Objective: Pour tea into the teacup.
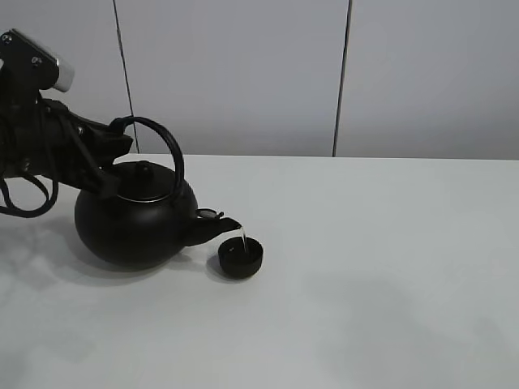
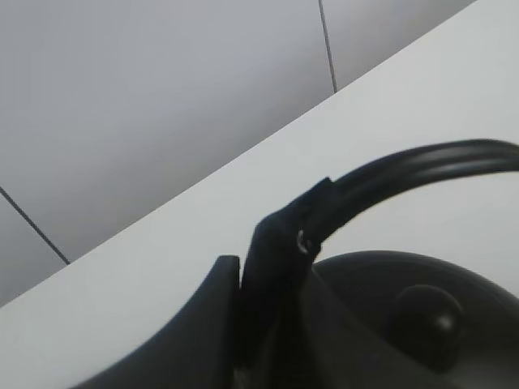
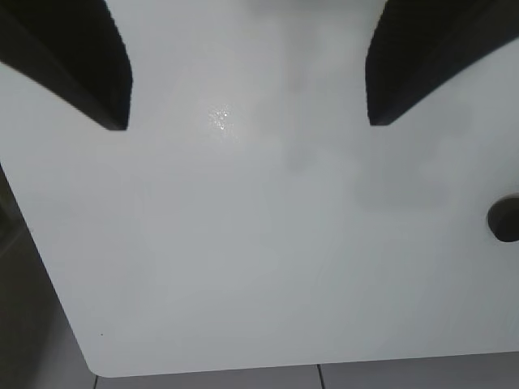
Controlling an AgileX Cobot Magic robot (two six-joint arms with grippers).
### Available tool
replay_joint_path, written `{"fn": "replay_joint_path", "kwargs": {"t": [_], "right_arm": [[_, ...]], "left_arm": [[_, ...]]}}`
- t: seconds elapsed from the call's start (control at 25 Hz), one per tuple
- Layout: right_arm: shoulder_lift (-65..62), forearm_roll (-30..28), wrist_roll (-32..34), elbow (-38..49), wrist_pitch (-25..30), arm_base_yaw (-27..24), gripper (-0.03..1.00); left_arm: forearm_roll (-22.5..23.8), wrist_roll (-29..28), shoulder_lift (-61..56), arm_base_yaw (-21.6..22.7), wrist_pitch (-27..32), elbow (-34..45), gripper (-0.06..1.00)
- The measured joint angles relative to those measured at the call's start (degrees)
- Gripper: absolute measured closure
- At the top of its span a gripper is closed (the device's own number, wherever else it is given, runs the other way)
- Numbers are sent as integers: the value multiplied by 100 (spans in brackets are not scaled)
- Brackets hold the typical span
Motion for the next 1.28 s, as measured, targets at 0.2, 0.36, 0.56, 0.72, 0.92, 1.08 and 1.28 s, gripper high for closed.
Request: {"fn": "replay_joint_path", "kwargs": {"t": [0.2,0.36,0.56,0.72,0.92,1.08,1.28], "right_arm": [[0,0,0,0,0,0,42],[0,0,0,0,0,0,42],[0,0,0,0,-1,0,42],[0,0,0,0,-1,0,42],[0,0,0,0,-1,0,42],[0,0,0,0,-1,0,42],[0,0,0,0,-1,0,42]], "left_arm": [[-150,-491,0,0,-131,0,82],[-402,-735,0,0,-203,0,82],[-1059,-767,0,0,-309,141,82],[-1351,-704,0,0,-476,386,82],[-1395,-460,0,0,-688,719,82],[-1390,-258,0,0,-733,871,82],[-1413,-252,0,0,-733,921,82]]}}
